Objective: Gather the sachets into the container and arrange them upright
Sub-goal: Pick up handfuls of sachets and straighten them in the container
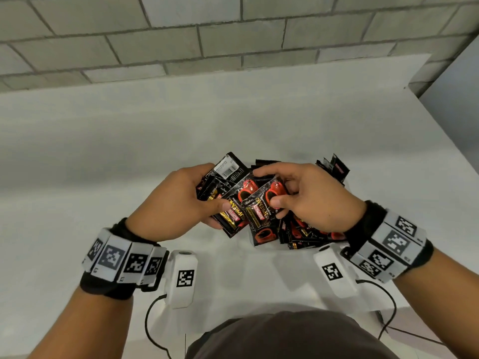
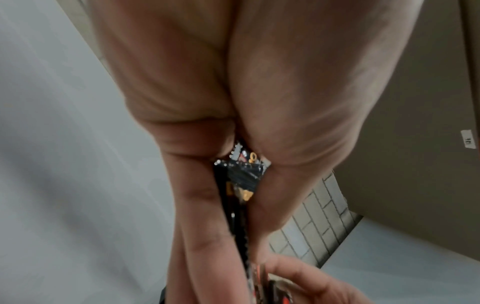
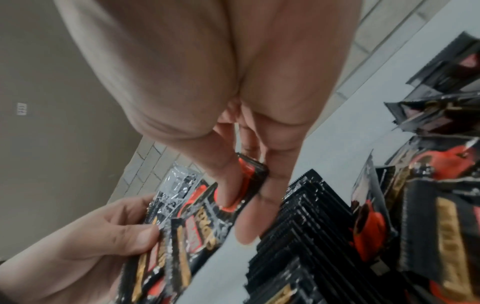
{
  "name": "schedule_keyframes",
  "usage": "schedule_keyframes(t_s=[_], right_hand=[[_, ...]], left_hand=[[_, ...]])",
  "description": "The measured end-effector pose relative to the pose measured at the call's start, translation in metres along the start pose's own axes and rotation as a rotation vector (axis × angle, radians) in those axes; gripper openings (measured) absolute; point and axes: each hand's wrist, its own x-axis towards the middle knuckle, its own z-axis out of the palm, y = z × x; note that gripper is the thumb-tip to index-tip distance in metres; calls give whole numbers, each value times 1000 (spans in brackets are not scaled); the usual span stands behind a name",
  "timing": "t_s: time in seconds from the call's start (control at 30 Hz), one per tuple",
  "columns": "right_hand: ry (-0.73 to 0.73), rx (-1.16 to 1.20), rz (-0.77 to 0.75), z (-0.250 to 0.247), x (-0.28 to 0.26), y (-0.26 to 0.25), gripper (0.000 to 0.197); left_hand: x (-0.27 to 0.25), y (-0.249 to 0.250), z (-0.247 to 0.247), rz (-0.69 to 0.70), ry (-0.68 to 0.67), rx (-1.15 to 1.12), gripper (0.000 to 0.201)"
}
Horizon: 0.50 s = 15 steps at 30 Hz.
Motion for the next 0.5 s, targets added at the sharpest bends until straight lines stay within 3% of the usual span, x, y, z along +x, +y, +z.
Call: schedule_keyframes(t_s=[0.17, 0.27, 0.5], right_hand=[[163, -157, -9, -14, -4, 4, 35], [236, -136, -25, -15, -6, 5, 26], [-86, -337, 115, 1, -1, 21, 14]], left_hand=[[-2, -5, -17, -50, 113, 77, 38], [-5, -9, -25, -73, 151, 87, 38], [-5, -15, -18, -78, 126, 100, 35]])
